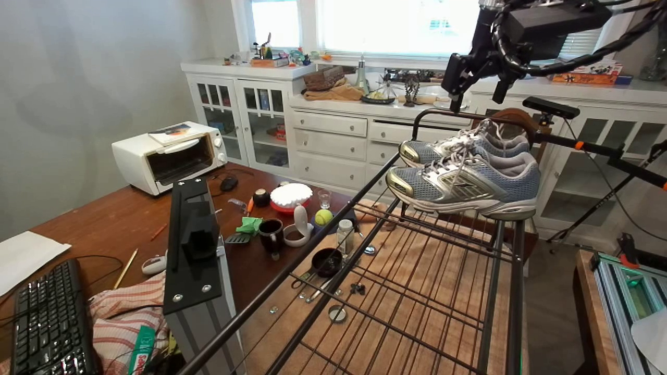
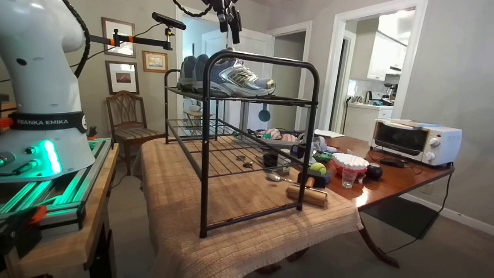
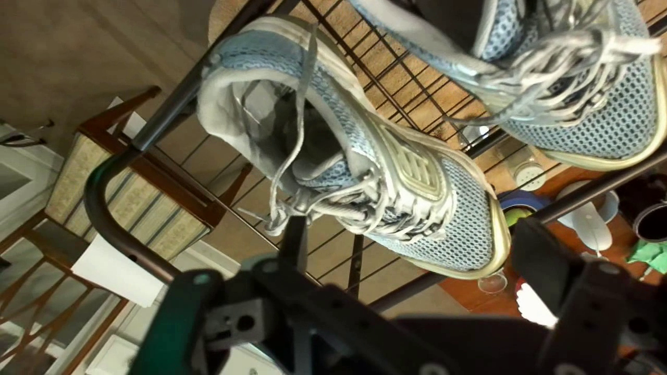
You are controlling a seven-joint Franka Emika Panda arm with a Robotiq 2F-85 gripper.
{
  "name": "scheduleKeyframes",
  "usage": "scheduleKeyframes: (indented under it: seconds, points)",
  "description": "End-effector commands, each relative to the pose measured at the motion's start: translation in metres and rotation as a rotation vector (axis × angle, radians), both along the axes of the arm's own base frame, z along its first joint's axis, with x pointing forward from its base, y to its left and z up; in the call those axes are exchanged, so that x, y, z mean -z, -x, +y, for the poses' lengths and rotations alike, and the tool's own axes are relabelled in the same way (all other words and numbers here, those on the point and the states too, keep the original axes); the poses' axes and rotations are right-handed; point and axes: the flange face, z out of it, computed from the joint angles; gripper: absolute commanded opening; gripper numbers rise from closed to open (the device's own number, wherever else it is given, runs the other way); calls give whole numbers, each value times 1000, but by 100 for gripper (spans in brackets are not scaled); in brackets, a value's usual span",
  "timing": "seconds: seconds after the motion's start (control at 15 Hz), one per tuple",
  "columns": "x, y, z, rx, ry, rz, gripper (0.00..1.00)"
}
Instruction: Untie the shoelaces on the right sneaker.
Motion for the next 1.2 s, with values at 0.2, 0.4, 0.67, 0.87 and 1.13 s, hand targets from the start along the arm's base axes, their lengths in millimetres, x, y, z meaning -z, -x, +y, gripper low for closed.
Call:
scheduleKeyframes:
  seconds: [0.2, 0.4, 0.67, 0.87, 1.13]
  points:
    - [-2, 4, -11, -70, 35, -56, 100]
    - [-4, -2, -11, -37, 14, -33, 100]
    - [-3, 0, -8, -34, -1, -20, 100]
    - [2, 14, 5, -59, -3, 5, 100]
    - [11, 29, 18, -121, 66, -2, 100]
